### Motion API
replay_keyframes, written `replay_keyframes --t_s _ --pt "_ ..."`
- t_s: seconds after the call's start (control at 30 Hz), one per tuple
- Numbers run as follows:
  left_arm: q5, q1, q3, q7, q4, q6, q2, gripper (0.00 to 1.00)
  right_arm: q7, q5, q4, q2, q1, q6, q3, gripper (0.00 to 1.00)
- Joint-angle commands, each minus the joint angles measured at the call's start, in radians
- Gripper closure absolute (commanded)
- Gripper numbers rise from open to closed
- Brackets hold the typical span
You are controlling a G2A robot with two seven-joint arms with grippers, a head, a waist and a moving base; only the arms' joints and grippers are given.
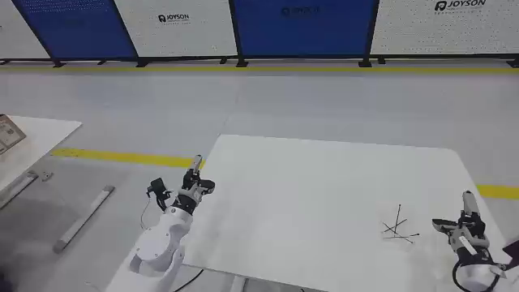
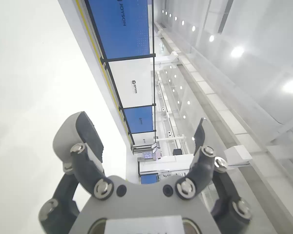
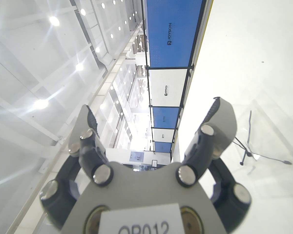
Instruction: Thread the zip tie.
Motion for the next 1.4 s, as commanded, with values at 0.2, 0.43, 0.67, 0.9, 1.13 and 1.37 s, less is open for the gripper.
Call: replay_keyframes --t_s 0.2,0.43,0.67,0.9,1.13,1.37 --pt "0.0 0.0 0.0 0.0 0.0 0.0 0.0 0.0 0.025 -0.029 -0.009 0.001 -0.001 -0.015 0.008 0.0" --pt "0.0 0.0 0.0 0.0 0.0 0.0 0.0 0.0 0.262 -0.054 -0.005 0.017 -0.001 -0.011 0.087 0.0" --pt "0.0 0.0 0.0 0.0 0.0 0.0 0.0 0.0 0.379 -0.088 0.027 0.029 0.022 0.012 0.132 0.0" --pt "0.0 0.0 0.0 0.0 0.0 0.0 0.0 0.0 0.379 -0.088 0.027 0.029 0.022 0.012 0.132 0.0" --pt "0.0 0.0 0.0 0.0 0.0 0.0 0.0 0.0 0.398 -0.093 0.017 0.03 0.028 0.01 0.13 0.0" --pt "0.0 0.0 0.0 0.0 0.0 0.0 0.0 0.0 0.693 -0.23 0.063 0.061 0.148 0.019 0.158 0.0"
